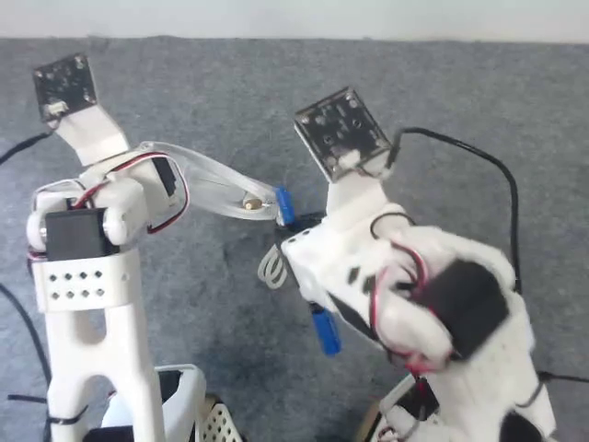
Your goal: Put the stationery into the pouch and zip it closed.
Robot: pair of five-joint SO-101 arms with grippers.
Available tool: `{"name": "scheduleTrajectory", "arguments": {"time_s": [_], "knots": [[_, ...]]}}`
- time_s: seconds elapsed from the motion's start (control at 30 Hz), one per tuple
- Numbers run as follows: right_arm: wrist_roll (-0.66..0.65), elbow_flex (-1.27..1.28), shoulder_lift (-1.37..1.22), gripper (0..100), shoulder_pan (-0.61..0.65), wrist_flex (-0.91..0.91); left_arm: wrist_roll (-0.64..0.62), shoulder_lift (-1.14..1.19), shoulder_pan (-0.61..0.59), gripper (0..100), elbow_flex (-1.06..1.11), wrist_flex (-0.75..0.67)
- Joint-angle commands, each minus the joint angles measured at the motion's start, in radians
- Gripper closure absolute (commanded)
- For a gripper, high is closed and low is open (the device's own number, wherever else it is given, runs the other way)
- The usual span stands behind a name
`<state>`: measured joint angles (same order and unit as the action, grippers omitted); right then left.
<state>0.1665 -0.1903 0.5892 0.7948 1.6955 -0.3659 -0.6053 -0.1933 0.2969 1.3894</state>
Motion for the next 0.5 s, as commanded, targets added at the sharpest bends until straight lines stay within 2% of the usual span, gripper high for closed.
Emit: {"name": "scheduleTrajectory", "arguments": {"time_s": [0.0, 0.47], "knots": [[0.012, -0.006, 0.093, 99.2, 0.022, -0.131, 0.008, -0.032, -0.005, 99, -0.010, -0.035], [0.014, -0.002, 0.117, 99.2, 0.035, -0.444, 0.008, -0.032, -0.005, 99, -0.008, -0.032]]}}
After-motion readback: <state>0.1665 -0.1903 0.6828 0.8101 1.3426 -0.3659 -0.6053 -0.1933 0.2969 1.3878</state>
